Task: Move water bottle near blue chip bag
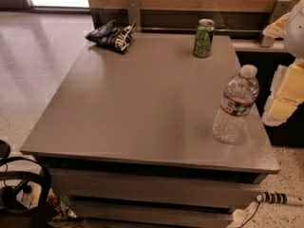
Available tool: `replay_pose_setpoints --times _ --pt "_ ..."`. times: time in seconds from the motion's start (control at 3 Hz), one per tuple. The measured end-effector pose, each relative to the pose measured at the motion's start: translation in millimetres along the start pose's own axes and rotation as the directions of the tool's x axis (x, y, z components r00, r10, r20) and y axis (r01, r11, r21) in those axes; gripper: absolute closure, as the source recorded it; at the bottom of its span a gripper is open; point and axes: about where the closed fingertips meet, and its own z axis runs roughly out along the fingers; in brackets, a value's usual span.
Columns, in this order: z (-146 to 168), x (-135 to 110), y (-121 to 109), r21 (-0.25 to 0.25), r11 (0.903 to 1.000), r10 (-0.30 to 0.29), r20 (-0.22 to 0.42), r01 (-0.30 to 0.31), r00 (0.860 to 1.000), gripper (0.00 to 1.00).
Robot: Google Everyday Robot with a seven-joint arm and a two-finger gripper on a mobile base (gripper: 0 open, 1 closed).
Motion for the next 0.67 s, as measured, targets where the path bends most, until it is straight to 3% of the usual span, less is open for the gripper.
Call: replay_pose_setpoints --times 0.33,0.67 --pt "0.0 0.0 0.0 0.000 1.0000 0.000 0.000 0.000 1.000 0.00" --pt "-8.2 6.9 -2.3 -0.011 0.9999 0.008 0.042 -0.008 0.999 0.00"
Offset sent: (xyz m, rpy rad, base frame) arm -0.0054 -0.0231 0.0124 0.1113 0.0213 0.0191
